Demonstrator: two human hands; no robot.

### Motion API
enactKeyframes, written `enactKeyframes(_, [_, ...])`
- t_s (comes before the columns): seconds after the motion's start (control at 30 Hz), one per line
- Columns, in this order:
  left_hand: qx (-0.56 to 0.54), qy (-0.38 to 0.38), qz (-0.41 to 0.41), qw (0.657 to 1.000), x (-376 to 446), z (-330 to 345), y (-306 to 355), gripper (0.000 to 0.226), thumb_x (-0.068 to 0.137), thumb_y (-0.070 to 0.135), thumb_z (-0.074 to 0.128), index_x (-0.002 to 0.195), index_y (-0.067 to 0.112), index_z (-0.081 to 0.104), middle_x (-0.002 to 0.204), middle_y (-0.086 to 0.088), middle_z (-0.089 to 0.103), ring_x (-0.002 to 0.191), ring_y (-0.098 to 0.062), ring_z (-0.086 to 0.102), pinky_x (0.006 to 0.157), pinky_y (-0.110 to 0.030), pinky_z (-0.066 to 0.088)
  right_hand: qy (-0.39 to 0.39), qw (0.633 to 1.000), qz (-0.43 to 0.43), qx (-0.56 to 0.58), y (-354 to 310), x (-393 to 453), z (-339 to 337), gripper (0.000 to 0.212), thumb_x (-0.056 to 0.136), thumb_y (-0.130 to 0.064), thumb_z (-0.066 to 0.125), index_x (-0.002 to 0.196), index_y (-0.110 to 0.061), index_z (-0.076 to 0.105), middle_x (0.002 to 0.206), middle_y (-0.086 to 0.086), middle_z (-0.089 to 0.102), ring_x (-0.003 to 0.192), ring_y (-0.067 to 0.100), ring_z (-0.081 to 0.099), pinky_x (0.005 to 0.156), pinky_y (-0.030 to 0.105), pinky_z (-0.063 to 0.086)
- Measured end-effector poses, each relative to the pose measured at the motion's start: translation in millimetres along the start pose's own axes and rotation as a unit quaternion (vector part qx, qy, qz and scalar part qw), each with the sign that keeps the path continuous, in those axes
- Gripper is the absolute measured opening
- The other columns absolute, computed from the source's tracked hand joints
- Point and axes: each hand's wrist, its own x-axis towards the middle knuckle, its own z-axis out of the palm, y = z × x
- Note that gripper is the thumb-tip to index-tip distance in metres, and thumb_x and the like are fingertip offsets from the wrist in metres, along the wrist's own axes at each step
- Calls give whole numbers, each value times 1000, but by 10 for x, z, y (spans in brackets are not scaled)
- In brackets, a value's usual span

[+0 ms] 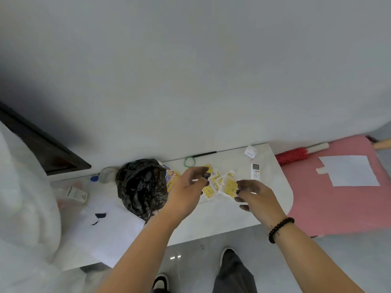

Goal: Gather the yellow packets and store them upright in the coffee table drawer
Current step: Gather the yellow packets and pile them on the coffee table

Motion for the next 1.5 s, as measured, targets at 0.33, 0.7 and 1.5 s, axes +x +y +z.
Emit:
enactKeyframes(0.33, [-18,20,-83,996,903,773,-344,29,94,11,51,117,26,59,112,7,66,106,-18,63,91,-35,49,-23,997,55,-56,132,1300,-448,22,85,1,55,103,-10,62,94,4,64,81,23,63,64,25,48])
enactKeyframes(0.7, [44,55,-204,976,2029,615,-1656,40,92,12,56,129,22,46,114,6,62,88,-2,60,70,-25,47,7,983,181,-36,1428,2657,75,23,79,0,59,97,-15,61,100,6,64,88,22,57,97,43,49])
enactKeyframes(1.5, [-22,155,-324,933,2954,929,-2931,18,86,21,67,98,10,59,87,-6,58,65,-18,46,58,-28,38,103,953,135,-252,2337,3684,305,79,66,-23,82,131,-17,37,127,9,41,122,29,36,79,29,36])
